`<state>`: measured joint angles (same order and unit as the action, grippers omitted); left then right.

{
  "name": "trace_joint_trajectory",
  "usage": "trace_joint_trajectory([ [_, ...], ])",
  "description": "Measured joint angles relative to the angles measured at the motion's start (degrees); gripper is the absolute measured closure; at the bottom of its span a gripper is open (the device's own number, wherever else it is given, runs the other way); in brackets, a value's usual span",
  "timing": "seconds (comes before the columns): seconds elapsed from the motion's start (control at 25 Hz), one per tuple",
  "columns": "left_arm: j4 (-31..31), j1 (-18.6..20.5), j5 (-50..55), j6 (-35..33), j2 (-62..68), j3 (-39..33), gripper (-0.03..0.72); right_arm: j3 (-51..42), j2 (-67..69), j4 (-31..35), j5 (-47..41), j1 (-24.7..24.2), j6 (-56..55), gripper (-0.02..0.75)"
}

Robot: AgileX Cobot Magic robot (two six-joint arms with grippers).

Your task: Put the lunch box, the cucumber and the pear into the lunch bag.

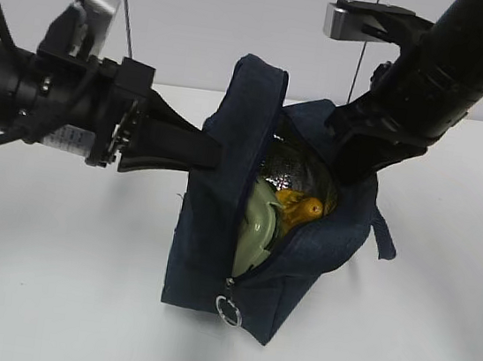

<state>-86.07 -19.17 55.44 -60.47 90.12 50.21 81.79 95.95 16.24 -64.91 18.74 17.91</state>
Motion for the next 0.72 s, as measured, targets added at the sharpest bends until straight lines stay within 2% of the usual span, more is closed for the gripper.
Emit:
trace_joint_trajectory([
  [0.2, -1.8, -2.9, -3.1, 0.5, 2.4, 0.0, 0.703, 2.6, 0.3, -2.0, -1.0, 0.0, -0.8, 0.732],
  [0.48, -2.5, -1.1, -8.4, 0.5, 2.8, 0.0, 0.703, 3.8, 6.0, 3.6, 2.1, 0.0, 0.3, 0.732],
  [0.72, -1.5, -1.0, -8.6, 0.5, 2.9, 0.0, 0.703, 4.0, 7.8, 5.0, 3.8, 0.0, 1.1, 0.732],
])
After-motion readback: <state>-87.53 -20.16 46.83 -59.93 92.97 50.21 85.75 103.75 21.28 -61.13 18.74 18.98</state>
